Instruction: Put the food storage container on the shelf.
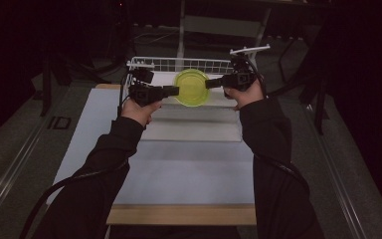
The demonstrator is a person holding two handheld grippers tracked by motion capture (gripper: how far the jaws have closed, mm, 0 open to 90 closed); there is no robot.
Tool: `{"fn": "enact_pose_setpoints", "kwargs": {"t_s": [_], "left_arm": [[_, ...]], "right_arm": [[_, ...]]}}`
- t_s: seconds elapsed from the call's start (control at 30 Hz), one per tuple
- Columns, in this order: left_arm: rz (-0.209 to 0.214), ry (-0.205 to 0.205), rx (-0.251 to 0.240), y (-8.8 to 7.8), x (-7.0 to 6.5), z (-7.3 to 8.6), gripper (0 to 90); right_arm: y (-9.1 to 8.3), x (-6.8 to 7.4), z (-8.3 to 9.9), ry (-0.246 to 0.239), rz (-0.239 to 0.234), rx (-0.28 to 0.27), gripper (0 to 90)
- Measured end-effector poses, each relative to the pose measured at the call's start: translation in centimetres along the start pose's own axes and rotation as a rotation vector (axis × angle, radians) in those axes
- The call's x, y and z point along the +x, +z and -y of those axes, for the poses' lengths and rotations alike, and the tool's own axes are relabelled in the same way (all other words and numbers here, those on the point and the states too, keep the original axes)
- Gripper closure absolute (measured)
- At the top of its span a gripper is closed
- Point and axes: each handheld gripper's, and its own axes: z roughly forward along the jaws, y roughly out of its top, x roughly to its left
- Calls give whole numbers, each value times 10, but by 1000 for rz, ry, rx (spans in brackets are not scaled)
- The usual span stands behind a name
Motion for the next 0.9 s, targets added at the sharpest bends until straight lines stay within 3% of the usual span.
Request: {"fn": "enact_pose_setpoints", "kwargs": {"t_s": [0.07,0.23,0.4,0.53,0.63,0.8,0.9], "left_arm": [[3,-9,3,2,2,-1,752],[-1,-17,-10,2,4,-2,728],[-2,-27,-14,5,4,-5,693],[-33,-25,-11,8,7,-11,621],[-51,-25,-17,8,11,-15,587],[-102,-13,-47,6,16,-19,497],[-110,-15,-76,2,19,-21,448]], "right_arm": [[2,1,-5,7,28,9,789],[4,2,-8,23,42,3,766],[7,-2,-11,34,99,-37,648],[7,-4,-13,40,96,-72,592],[8,-4,-13,46,90,-66,576],[9,-1,-10,34,84,-66,552],[7,0,-10,31,77,-72,535]]}}
